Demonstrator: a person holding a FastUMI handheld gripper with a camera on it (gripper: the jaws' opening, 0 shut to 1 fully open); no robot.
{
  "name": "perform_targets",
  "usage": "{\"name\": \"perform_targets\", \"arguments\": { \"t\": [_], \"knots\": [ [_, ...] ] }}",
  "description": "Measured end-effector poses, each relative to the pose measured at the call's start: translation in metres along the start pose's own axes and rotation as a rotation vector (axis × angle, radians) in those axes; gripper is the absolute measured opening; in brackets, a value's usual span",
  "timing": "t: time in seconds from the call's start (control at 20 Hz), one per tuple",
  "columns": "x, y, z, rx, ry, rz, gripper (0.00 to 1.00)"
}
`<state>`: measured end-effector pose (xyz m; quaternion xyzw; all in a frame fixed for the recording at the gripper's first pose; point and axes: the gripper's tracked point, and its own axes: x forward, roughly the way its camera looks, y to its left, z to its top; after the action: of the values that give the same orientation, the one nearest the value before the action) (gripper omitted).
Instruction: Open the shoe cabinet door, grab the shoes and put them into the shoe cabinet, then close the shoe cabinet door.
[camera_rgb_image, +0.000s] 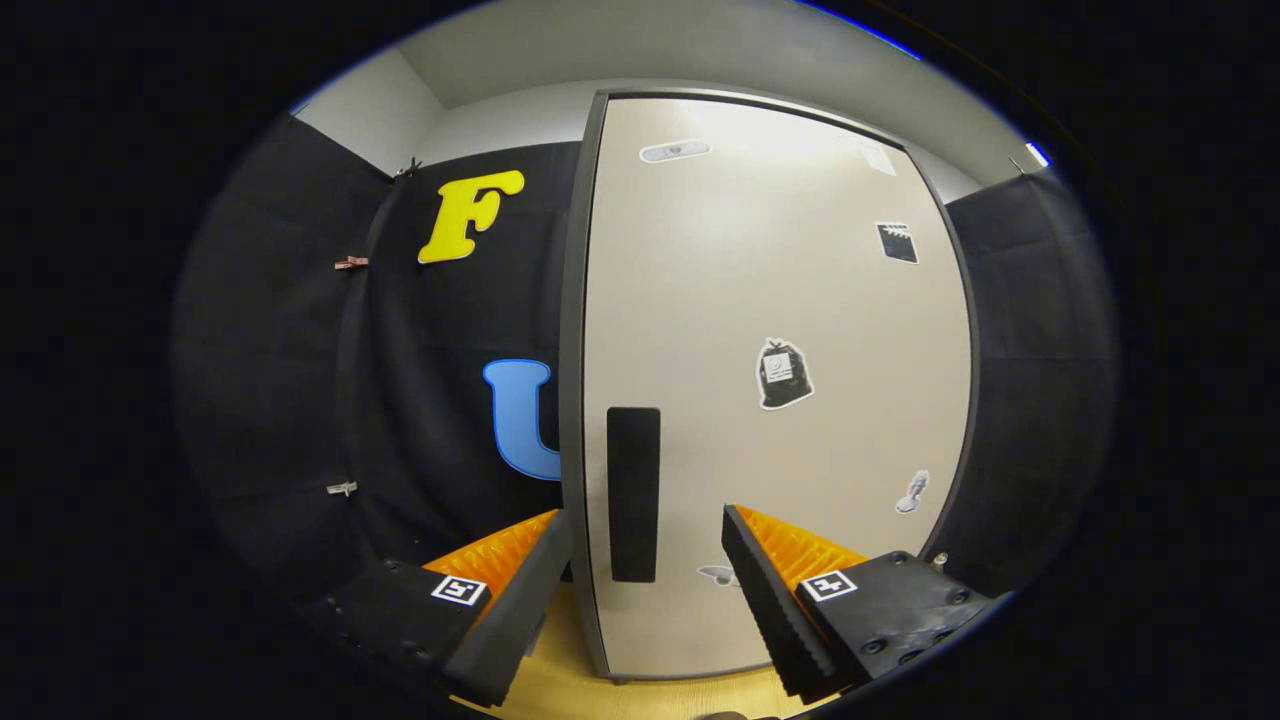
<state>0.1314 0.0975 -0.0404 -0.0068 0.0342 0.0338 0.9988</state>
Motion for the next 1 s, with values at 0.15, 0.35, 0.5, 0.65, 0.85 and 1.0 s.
{"name": "perform_targets", "arguments": {
  "t": [0.15,0.35,0.5,0.65,0.85,1.0],
  "knots": [
    [0.022,0.002,-0.011,0.005,0.023,-0.016,0.97],
    [0.042,0.0,-0.023,0.003,0.046,-0.043,0.91],
    [0.045,-0.004,-0.023,0.012,0.045,-0.064,0.74],
    [0.041,0.001,-0.02,0.0,0.035,-0.066,0.46],
    [0.043,0.001,-0.023,-0.002,0.045,-0.074,0.28],
    [0.035,0.001,-0.022,-0.035,0.043,-0.067,0.28]
  ]
}}
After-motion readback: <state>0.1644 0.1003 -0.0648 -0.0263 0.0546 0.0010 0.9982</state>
